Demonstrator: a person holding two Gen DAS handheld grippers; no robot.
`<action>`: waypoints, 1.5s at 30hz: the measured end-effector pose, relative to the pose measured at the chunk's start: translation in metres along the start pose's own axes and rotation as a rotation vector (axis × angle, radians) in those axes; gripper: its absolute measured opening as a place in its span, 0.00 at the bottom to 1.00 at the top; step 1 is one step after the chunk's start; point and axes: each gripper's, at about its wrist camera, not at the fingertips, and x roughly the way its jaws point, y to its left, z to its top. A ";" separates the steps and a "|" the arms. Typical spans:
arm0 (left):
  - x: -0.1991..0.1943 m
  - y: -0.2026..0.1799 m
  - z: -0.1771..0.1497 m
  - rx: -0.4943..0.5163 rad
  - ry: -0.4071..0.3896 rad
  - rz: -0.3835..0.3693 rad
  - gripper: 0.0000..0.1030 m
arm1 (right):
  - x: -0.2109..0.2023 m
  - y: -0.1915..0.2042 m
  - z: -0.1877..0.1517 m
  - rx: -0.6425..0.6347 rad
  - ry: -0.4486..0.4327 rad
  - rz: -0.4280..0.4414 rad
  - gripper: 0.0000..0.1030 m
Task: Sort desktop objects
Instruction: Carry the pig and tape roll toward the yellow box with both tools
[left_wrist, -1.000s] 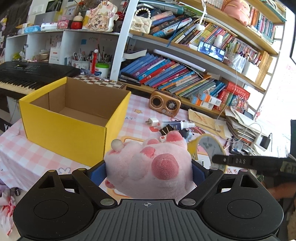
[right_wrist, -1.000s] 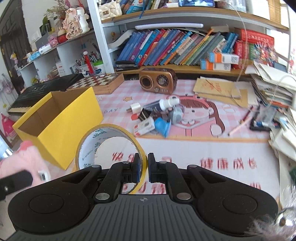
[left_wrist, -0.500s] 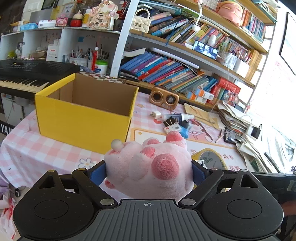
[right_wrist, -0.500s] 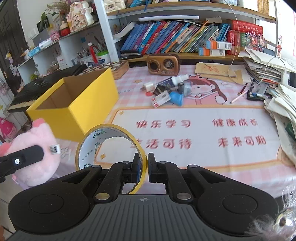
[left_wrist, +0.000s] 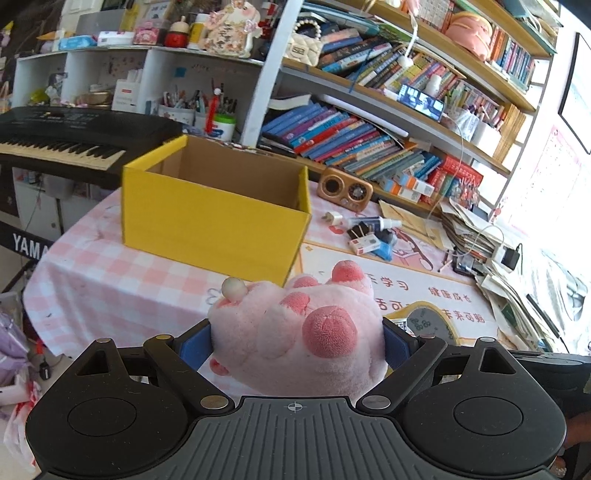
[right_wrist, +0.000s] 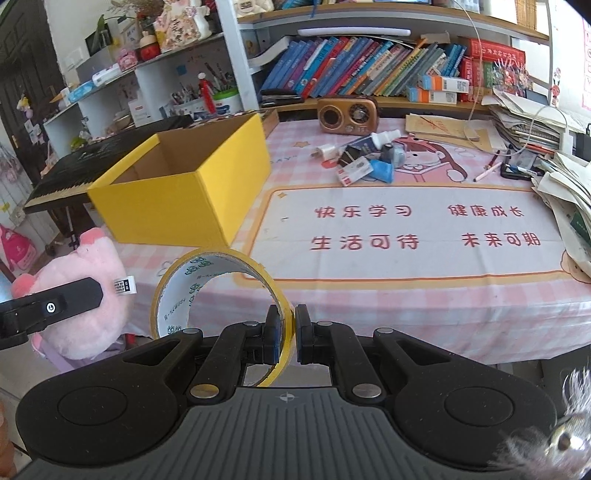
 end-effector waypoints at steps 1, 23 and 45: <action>-0.003 0.003 0.000 -0.004 -0.004 0.003 0.90 | -0.001 0.004 -0.001 -0.004 -0.001 0.002 0.07; -0.034 0.050 -0.007 -0.088 -0.053 0.077 0.90 | 0.015 0.062 -0.003 -0.113 0.054 0.091 0.07; -0.045 0.069 -0.002 -0.106 -0.071 0.136 0.90 | 0.030 0.090 0.001 -0.157 0.073 0.162 0.07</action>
